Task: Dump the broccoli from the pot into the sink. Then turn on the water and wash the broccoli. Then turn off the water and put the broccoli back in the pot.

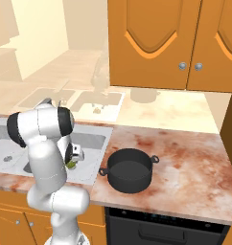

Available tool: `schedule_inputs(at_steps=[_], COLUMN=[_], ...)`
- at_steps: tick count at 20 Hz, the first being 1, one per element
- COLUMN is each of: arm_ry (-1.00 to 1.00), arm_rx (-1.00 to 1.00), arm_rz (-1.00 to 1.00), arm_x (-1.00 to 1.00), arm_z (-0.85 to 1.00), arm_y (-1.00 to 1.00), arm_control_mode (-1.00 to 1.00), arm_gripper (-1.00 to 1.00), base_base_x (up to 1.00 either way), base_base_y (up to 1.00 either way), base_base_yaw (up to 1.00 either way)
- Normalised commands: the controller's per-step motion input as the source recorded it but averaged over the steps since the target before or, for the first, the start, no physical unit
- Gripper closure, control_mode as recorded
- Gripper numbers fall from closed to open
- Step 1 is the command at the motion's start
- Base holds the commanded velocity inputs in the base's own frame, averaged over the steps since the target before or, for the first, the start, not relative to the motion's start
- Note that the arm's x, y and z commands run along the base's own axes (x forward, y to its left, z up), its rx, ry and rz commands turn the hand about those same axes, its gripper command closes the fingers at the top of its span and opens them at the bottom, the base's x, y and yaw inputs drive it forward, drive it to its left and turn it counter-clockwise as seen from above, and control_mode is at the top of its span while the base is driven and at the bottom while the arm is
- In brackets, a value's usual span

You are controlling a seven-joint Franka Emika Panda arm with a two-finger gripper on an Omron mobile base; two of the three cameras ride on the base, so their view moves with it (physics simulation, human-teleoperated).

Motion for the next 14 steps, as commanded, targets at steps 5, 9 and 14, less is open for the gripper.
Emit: schedule_inputs(at_steps=[5, 9, 14], arm_ry=[0.01, 0.01, 0.03], arm_rx=[-0.02, -0.02, -0.02], arm_rz=[0.00, 0.00, 0.00], arm_x=[0.21, 0.14, 0.11], arm_z=[-0.27, -0.24, -0.30], arm_y=[0.06, 0.03, 0.09], arm_control_mode=[-1.00, -1.00, -1.00], arm_gripper=[-1.00, -1.00, -1.00], base_base_x=[0.00, 0.00, 0.00], base_base_y=[0.00, 0.00, 0.00], base_base_yaw=[0.00, 0.00, 0.00])
